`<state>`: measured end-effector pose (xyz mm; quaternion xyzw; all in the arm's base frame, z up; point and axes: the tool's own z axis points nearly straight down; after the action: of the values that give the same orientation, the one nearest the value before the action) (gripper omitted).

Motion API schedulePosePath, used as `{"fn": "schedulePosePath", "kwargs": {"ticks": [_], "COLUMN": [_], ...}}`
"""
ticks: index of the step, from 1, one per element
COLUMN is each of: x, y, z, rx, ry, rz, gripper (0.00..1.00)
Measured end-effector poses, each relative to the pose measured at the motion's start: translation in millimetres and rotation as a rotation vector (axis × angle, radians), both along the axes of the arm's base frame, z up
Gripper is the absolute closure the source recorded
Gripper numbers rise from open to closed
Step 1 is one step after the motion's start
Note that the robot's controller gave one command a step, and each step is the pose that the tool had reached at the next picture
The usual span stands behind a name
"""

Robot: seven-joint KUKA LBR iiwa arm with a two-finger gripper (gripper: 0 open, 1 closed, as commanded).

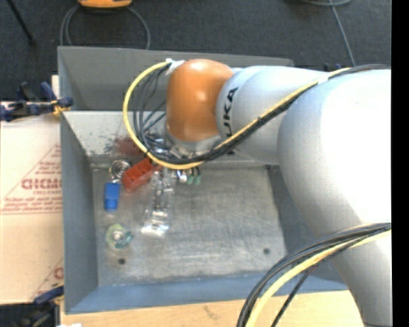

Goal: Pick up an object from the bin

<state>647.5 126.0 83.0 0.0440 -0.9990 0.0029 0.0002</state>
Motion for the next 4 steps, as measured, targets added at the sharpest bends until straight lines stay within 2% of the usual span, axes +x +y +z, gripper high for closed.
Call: {"fn": "schedulePosePath", "kwargs": {"ticks": [1,2,3,4], "x": [10.5,10.8,7.6,9.2], "y": [73.8,91.8,92.0,91.7], "z": [-2.0,-1.3,-1.5,0.3], "rx": [0.000,-0.012,-0.001,-0.001], "ry": [-0.019,-0.016,-0.015,-0.022], "rz": [0.399,0.304,0.180,0.177], "gripper": [0.00,0.00,0.00,1.00]}}
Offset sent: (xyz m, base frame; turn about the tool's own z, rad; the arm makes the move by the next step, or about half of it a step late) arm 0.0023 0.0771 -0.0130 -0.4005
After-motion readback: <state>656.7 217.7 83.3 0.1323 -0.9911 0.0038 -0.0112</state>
